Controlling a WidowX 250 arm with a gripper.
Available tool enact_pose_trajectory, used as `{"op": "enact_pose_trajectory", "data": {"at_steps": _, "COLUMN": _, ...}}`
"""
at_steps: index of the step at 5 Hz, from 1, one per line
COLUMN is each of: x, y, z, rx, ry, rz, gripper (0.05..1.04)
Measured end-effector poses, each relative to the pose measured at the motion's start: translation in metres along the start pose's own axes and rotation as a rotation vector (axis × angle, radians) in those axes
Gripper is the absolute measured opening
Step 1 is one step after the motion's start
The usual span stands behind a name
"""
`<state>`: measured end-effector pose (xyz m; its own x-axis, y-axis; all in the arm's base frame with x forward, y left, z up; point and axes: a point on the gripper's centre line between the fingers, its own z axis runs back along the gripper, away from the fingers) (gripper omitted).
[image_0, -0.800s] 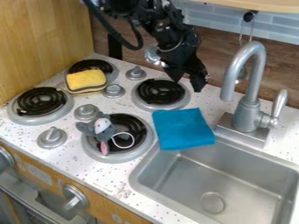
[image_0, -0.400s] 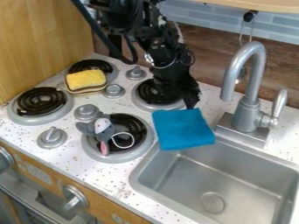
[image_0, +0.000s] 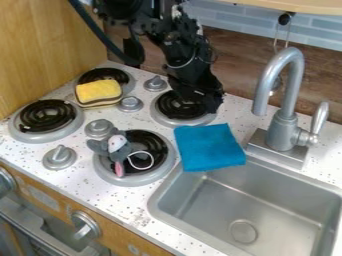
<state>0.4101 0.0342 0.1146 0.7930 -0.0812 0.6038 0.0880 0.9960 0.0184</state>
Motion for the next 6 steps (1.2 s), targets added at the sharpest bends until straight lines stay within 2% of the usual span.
{"op": "enact_pose_trajectory", "data": {"at_steps": 1, "x": -0.011, "y": 0.022, "z": 0.029, "rx": 0.105, "ry": -0.003, "rz": 0.016, "gripper": 1.001}}
{"op": "enact_pose_trajectory", "data": {"at_steps": 2, "x": -0.034, "y": 0.046, "z": 0.054, "rx": 0.175, "ry": 0.006, "rz": 0.059, "gripper": 1.001}}
{"op": "enact_pose_trajectory", "data": {"at_steps": 3, "x": -0.046, "y": 0.071, "z": 0.075, "rx": 0.239, "ry": -0.014, "rz": 0.118, "gripper": 1.001}}
{"op": "enact_pose_trajectory", "data": {"at_steps": 4, "x": -0.063, "y": 0.098, "z": 0.089, "rx": 0.282, "ry": -0.008, "rz": 0.195, "gripper": 1.001}}
{"op": "enact_pose_trajectory", "data": {"at_steps": 5, "x": -0.078, "y": 0.105, "z": 0.087, "rx": 0.263, "ry": 0.005, "rz": 0.213, "gripper": 1.001}}
{"op": "enact_pose_trajectory", "data": {"at_steps": 6, "x": -0.088, "y": 0.095, "z": 0.074, "rx": 0.219, "ry": 0.029, "rz": 0.166, "gripper": 1.001}}
